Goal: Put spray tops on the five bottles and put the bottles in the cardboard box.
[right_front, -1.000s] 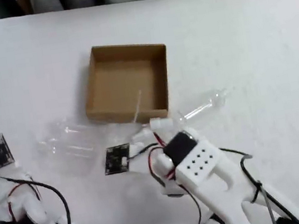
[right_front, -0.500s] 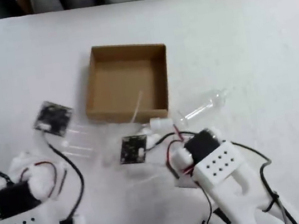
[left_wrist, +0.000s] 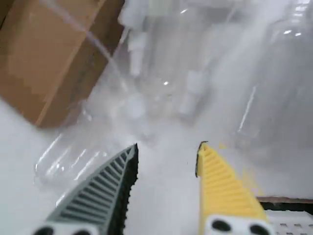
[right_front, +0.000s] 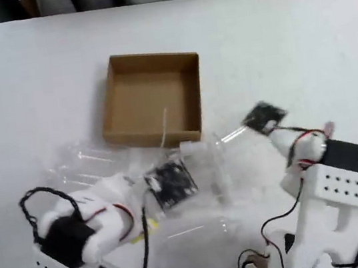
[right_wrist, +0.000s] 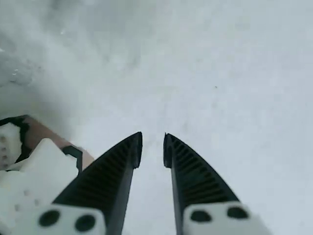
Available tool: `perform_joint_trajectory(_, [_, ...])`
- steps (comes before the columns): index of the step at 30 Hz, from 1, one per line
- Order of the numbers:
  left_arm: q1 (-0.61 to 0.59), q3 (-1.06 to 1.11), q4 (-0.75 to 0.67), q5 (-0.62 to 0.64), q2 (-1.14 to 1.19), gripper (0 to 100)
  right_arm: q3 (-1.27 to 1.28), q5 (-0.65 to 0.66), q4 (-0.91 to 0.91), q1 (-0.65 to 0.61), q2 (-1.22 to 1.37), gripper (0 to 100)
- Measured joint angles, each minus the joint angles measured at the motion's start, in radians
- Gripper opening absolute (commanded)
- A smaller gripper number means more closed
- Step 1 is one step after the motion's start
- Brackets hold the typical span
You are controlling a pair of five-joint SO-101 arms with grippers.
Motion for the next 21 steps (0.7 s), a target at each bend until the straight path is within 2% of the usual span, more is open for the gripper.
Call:
perform_joint_trajectory(4, [0.213,0.0,-0.046,-0.002,0.0,21,0.037,0.0,-0.132,0.186,0.0,1.6])
perform_joint_trajectory(8, [0.353,0.0,-0.12,-0.002,0.0,21,0.072,0.003,-0.285,0.334,0.002,1.6])
perform_joint_trajectory(14, [0.423,0.04,-0.259,-0.002,0.061,21,0.115,0.003,-0.5,0.514,0.002,1.6])
perform_joint_trajectory(18, [0.433,0.041,-0.334,-0.009,0.195,21,0.206,0.003,-0.634,0.545,0.002,1.6])
perform_joint_trajectory(21, [0.433,0.041,-0.374,-0.066,0.302,21,0.278,0.003,-0.732,0.546,0.002,1.6])
